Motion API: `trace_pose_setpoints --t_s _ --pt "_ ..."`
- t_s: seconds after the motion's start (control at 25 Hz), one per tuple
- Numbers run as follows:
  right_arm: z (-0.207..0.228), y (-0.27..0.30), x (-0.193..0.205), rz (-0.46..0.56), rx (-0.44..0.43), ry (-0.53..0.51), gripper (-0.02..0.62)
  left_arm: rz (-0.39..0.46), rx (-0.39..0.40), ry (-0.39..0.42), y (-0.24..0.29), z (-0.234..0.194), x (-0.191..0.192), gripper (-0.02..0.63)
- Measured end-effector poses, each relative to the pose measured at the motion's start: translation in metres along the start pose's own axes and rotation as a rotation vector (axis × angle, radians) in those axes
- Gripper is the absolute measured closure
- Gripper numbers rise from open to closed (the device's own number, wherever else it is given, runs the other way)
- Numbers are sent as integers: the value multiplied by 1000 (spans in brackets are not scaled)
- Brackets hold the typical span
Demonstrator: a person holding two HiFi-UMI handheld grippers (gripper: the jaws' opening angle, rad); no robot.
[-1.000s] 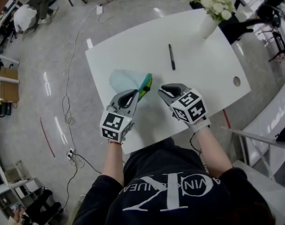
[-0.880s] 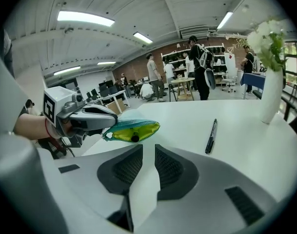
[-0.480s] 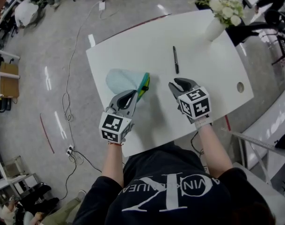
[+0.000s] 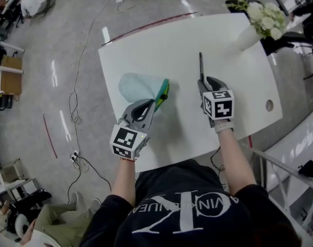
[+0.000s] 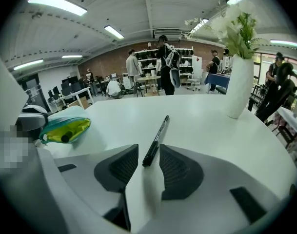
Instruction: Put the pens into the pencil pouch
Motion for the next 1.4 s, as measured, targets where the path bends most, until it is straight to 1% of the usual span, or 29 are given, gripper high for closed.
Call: trace_pose_setpoints --t_s 0.16,0.4,0.56,0.6,0.64,0.72,0.88,1.0,1.24,1.4 --pt "9 11 -3 -30 35 -7 454 -2 -12 -11 -2 -1 1 600" --pt "8 20 3 -90 59 -22 483 -2 -22 -21 -5 -2 3 600" --pt "9 20 4 -95 43 -24 497 -3 -30 -27 -8 -2 4 600" --pt "9 20 4 -93 39 -26 528 -4 -31 -28 -9 -2 4 600" --pt "9 20 4 -92 36 -28 541 -3 -33 -29 -11 -3 5 600" --pt "9 19 4 -90 23 -31 541 -1 -36 -32 -14 -4 6 600" --pt "5 16 5 -82 -16 -20 541 5 -45 -40 -16 -6 8 600" --pt "-8 9 6 -66 -60 -22 541 11 -53 -54 -20 -8 11 600" --pt "-53 -12 9 -48 -200 -74 541 39 -83 -129 -30 -21 15 600" --pt "-85 -30 15 -62 -316 -117 541 61 -101 -154 -34 -30 15 600"
Point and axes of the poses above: the fingertips, and each gripper's own axes: y forward along the fingers, z to its right, x out of its underside, the point moved 2 cm from there along -y, backward along the fingers, and after that the axes turned 10 degrees about y, right-handed, at the moved point
